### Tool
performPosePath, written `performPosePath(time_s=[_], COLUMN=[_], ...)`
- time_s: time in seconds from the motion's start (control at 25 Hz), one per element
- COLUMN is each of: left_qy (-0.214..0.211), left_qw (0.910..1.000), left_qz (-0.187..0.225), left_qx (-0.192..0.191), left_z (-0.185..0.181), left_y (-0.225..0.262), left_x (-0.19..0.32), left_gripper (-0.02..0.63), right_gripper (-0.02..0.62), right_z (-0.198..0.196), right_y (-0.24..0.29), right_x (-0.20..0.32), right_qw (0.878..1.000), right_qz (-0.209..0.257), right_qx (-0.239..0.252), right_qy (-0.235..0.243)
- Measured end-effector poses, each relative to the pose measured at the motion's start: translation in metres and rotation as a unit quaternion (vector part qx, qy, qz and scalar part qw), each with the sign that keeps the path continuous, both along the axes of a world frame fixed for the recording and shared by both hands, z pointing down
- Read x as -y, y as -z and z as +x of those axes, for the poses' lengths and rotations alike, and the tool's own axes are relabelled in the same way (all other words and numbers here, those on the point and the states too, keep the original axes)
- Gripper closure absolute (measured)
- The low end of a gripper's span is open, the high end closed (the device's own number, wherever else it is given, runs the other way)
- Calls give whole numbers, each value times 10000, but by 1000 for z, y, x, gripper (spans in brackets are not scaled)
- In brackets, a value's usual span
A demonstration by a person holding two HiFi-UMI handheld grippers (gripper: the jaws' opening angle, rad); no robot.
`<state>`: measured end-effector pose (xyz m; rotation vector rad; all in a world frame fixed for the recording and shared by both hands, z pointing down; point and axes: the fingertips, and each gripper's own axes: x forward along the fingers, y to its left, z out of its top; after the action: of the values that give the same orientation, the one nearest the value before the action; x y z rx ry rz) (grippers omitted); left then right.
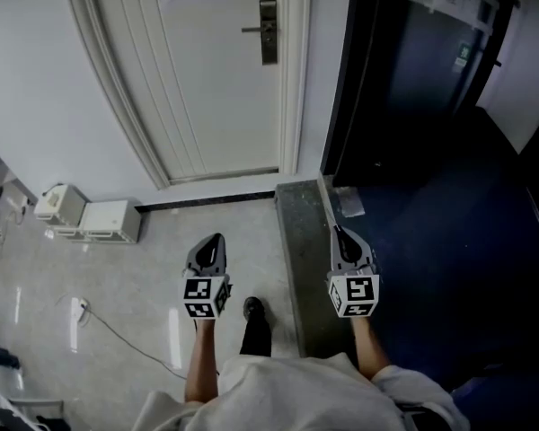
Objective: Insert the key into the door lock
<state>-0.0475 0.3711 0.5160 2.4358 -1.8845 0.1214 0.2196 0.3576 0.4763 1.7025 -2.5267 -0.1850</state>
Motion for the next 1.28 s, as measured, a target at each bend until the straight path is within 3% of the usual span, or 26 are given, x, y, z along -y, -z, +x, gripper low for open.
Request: performPosePath(time_s=[0.4,0.64,1.28], left_qy=[-231,-307,-487], left_qw=[9996,9994,9986], left_qz=[52,83,-149], left_qx=[-125,-150,-169], left_z=[-67,-100,-112], left_y=[31,42,16], left_x=[174,250,342], left_gripper=[589,589,589], right_gripper=[565,565,565], right_z=[-77,-117,-143], right_y=[33,49,20], right_x=[171,246,330], right_qw=[9998,9997,9997], right_qz=[55,159,-98], right_qx=[-87,-93,-131], right_qy=[-143,-152,-164])
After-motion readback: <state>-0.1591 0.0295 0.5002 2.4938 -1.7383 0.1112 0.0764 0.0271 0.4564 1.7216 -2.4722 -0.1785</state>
